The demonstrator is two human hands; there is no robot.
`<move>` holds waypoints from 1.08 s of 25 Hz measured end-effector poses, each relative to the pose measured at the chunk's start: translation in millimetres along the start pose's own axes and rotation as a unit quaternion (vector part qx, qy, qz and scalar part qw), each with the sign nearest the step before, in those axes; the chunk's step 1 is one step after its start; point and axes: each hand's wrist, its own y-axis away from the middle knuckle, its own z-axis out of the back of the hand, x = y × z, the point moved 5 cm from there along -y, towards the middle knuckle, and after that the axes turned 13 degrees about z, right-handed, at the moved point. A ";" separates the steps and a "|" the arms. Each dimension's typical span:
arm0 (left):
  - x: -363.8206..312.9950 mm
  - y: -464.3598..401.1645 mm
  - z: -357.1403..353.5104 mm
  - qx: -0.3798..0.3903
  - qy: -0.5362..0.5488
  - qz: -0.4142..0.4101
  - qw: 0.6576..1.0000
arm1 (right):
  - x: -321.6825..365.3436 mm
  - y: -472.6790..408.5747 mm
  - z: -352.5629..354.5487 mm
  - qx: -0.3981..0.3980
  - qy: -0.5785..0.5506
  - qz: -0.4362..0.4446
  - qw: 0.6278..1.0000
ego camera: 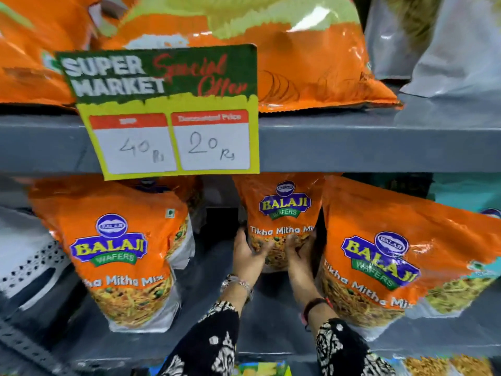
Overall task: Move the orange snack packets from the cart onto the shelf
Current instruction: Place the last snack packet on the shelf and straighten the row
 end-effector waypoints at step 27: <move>28.6 -4.1 25.1 -0.095 -0.021 -0.027 0.995 | -22.8 30.9 -4.5 0.053 0.061 0.077 0.994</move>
